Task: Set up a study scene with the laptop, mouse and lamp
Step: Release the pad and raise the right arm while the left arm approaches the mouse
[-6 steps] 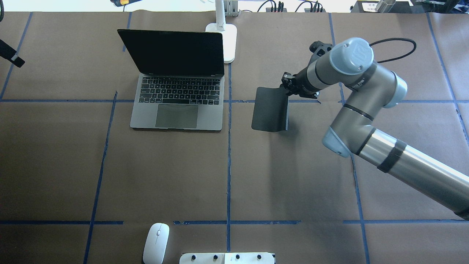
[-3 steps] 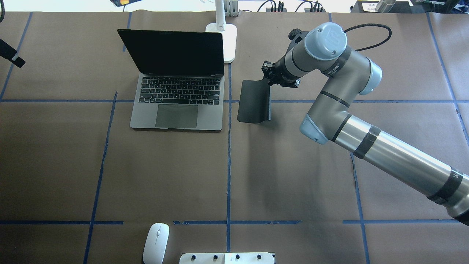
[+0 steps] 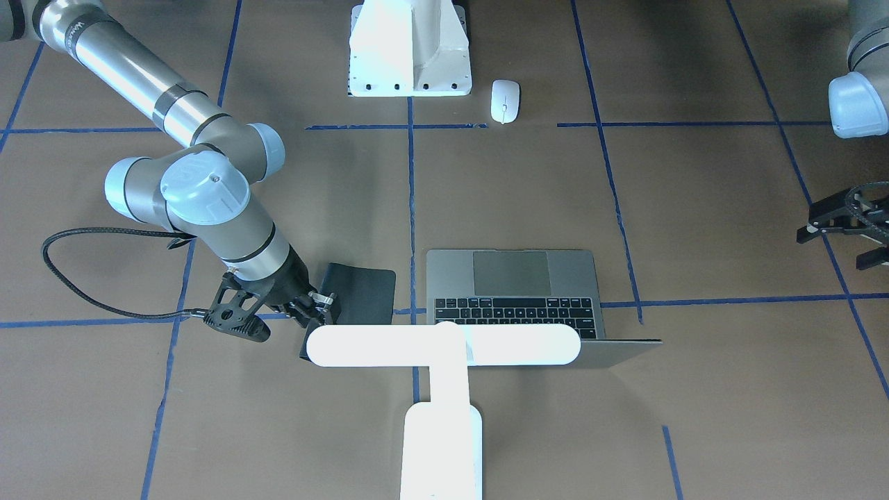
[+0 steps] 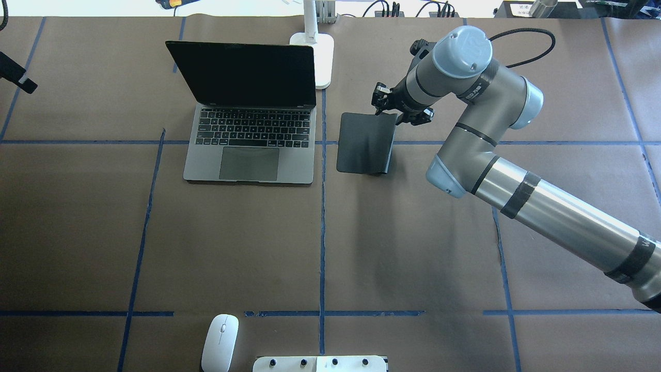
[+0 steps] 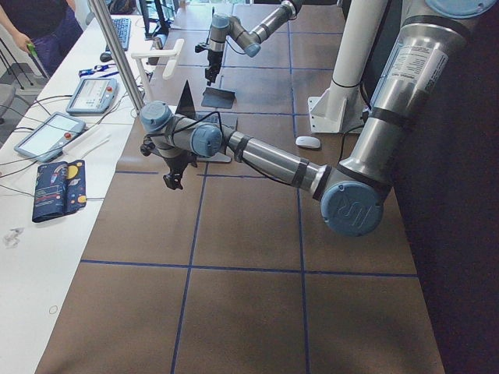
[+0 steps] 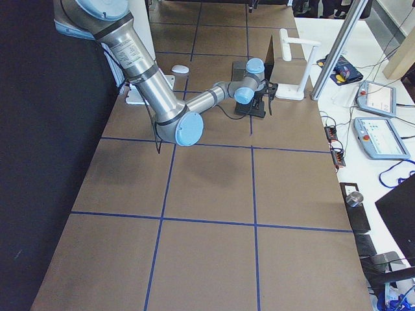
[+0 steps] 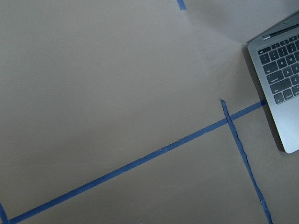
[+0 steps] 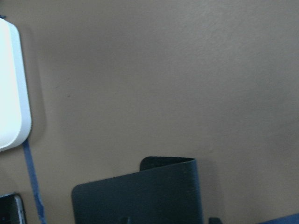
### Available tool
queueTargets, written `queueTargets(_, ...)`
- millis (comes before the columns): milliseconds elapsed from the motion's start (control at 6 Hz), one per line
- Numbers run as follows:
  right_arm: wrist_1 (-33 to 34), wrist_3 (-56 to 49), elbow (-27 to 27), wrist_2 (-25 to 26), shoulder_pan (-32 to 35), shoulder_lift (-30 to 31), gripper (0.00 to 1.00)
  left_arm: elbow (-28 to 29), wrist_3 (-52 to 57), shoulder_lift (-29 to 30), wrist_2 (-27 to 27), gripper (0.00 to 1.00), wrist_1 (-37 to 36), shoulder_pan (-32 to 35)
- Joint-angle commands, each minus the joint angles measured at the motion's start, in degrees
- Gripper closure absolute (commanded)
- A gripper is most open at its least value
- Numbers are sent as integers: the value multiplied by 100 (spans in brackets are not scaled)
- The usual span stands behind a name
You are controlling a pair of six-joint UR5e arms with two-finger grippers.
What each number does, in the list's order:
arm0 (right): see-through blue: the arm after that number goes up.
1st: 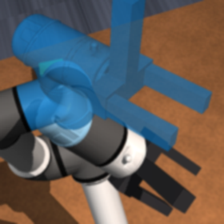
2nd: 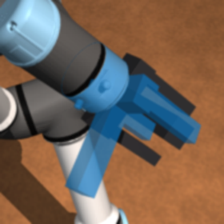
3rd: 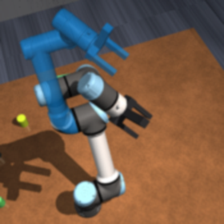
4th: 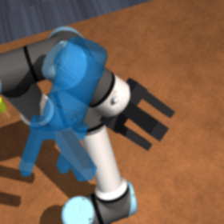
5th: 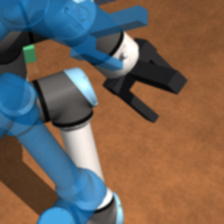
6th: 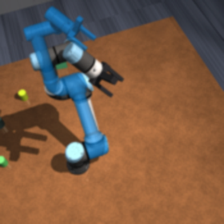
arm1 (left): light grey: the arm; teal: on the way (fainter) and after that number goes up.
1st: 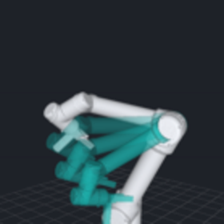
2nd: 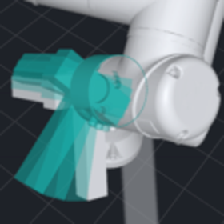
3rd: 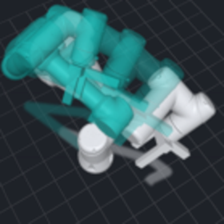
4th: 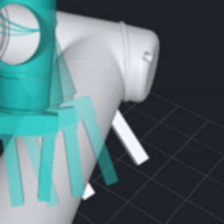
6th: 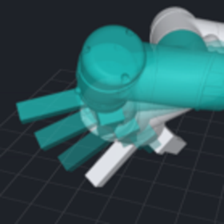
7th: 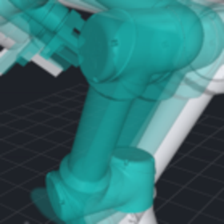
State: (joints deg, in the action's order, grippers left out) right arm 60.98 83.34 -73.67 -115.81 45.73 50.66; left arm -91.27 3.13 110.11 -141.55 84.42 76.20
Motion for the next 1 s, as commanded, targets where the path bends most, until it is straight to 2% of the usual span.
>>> queueTargets(0, 1033, -1267, -399, -564, 453, 415, 0, -477, -172, 2, 13, 0, -5, -183)
queueTargets(167, 1735, -2442, -742, -635, 742, 688, 0, -801, -199, -85, 74, 0, -5, -584)
queueTargets(333, 2151, -3533, -1041, -818, 1171, 978, 0, -1109, -678, -164, 362, 0, 4, -693)
queueTargets(500, 2225, -4614, -1140, -1090, 1671, 1398, 0, -1730, -1509, -330, 861, 0, -5, -1146)
queueTargets(833, 2225, -6968, -1184, -1434, 2787, 2276, 0, -2838, -2497, -953, 927, 0, 4, -1650)
